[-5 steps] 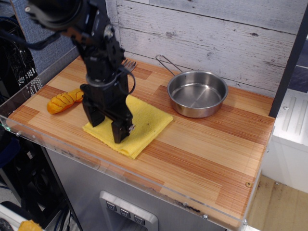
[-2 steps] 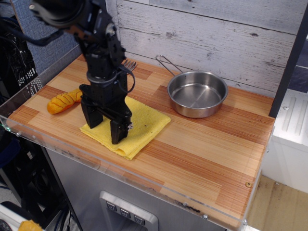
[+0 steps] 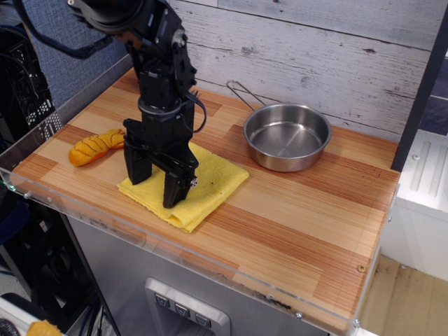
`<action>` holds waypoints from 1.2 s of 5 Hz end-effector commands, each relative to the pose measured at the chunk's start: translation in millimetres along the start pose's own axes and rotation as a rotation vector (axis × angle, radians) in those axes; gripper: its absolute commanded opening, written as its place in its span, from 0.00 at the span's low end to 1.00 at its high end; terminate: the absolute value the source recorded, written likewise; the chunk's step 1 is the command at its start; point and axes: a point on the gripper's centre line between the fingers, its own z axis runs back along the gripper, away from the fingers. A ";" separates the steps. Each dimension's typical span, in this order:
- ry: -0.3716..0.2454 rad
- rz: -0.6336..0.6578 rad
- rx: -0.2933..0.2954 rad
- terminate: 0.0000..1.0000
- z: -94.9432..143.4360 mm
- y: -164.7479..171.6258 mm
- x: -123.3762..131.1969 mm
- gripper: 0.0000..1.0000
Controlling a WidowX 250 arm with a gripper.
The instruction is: Move the yellow cloth from center side to right side
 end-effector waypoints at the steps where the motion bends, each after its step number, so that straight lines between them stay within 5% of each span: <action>1: 0.056 -0.010 -0.034 0.00 -18.8 -54.5 -24.9 1.00; 4: 0.089 -0.059 -0.227 0.00 -13.0 -152.1 -21.0 1.00; 6: 0.107 -0.073 -0.209 0.00 -7.8 -189.8 -17.6 1.00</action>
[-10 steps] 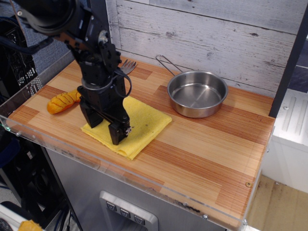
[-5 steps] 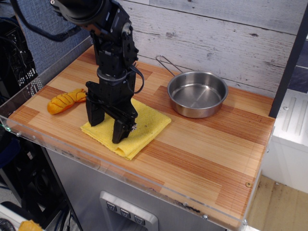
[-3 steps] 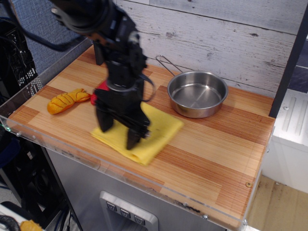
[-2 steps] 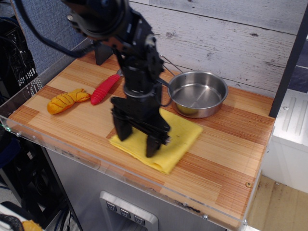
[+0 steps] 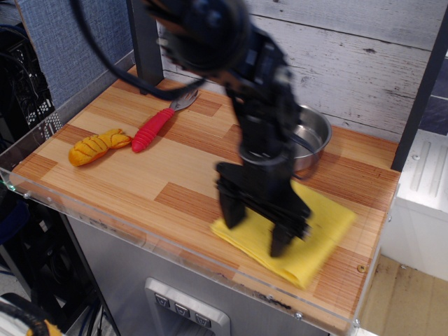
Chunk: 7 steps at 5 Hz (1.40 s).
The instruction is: Move the yellow cloth from center side to right side
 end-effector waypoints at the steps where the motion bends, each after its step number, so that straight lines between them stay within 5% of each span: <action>1: 0.167 -0.008 -0.020 0.00 -31.2 -38.7 -28.0 1.00; 2: 0.145 0.055 0.029 0.00 -13.4 -36.2 -31.3 1.00; 4: 0.020 0.189 0.163 0.00 63.7 -35.8 -42.1 1.00; 7: -0.062 0.238 0.191 0.00 106.5 -24.3 -47.1 1.00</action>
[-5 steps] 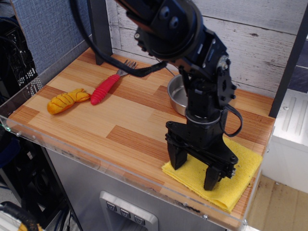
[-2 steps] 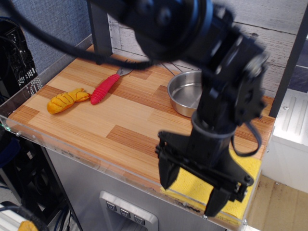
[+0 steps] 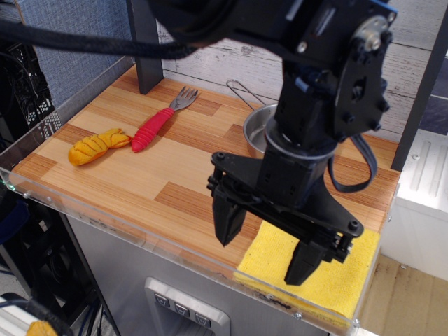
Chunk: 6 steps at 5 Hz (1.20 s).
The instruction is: Move the yellow cloth from center side to right side
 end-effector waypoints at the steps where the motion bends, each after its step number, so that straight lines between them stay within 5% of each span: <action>1: -0.143 0.112 -0.049 0.00 24.9 27.4 9.1 1.00; 3: -0.172 0.084 -0.132 0.00 31.2 54.0 45.9 1.00; 5: -0.052 -0.006 -0.126 0.00 22.3 52.6 67.0 1.00; 6: -0.052 -0.006 -0.126 0.00 22.3 52.6 67.0 1.00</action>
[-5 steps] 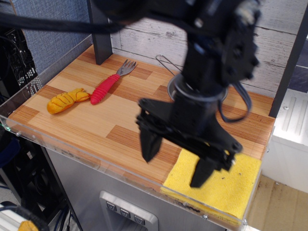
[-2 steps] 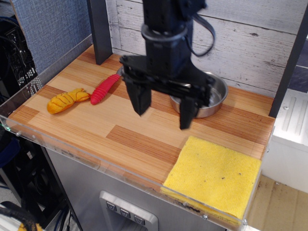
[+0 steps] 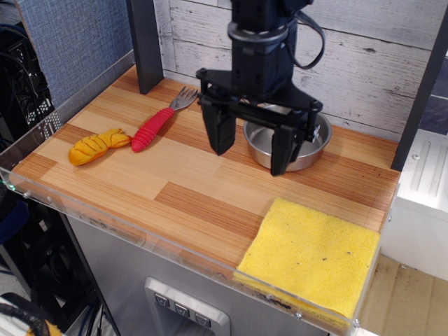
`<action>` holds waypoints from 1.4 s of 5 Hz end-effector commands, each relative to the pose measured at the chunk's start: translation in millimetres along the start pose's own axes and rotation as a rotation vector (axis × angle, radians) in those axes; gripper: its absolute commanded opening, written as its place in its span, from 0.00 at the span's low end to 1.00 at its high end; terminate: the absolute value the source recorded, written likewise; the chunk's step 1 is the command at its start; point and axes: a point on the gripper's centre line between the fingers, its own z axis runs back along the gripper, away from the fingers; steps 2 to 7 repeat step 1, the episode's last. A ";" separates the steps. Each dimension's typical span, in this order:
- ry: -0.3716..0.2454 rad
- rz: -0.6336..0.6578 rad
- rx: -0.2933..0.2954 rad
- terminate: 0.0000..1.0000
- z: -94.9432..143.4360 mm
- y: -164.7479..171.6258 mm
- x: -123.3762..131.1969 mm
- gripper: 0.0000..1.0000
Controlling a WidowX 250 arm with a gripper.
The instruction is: Move the yellow cloth from center side to right side
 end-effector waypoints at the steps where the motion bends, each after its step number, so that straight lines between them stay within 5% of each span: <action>1: -0.033 -0.013 -0.004 1.00 9.0 -4.3 0.4 1.00; 7: -0.033 -0.013 -0.004 1.00 9.0 -4.3 0.4 1.00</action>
